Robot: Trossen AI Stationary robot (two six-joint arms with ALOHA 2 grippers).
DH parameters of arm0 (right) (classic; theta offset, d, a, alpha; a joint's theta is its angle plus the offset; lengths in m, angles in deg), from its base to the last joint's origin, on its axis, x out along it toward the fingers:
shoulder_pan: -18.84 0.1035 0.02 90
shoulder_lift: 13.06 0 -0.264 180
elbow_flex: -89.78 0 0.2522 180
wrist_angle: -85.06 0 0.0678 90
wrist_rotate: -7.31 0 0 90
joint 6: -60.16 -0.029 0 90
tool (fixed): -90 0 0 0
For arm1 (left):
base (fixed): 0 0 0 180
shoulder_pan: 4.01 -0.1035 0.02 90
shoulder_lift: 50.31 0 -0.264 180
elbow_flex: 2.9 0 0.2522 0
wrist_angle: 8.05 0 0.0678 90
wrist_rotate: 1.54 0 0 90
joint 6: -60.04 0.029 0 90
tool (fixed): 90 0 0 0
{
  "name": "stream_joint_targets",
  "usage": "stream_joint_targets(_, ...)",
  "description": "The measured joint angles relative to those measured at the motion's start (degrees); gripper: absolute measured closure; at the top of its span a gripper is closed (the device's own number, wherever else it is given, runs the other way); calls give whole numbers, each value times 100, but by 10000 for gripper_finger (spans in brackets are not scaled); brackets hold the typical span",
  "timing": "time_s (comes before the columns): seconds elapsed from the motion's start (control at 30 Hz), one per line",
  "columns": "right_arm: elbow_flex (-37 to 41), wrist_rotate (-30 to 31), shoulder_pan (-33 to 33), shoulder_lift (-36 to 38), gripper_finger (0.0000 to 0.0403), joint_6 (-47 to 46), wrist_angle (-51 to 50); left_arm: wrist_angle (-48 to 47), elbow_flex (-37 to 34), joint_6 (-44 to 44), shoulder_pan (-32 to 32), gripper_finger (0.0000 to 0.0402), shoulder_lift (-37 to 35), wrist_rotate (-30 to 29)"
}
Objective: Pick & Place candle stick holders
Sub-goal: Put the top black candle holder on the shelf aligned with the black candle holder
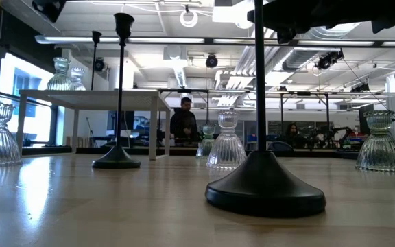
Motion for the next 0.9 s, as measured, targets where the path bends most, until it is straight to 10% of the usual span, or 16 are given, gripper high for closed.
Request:
stream_joint_targets(0.3,0,-137,0,-2,401,-9,-25,-406,41,-853,-67,377,521,-161)
stream_joint_targets(0.9,0,-313,0,-2,402,-15,-89,388,56,-1841,-877,151,1880,-1175)
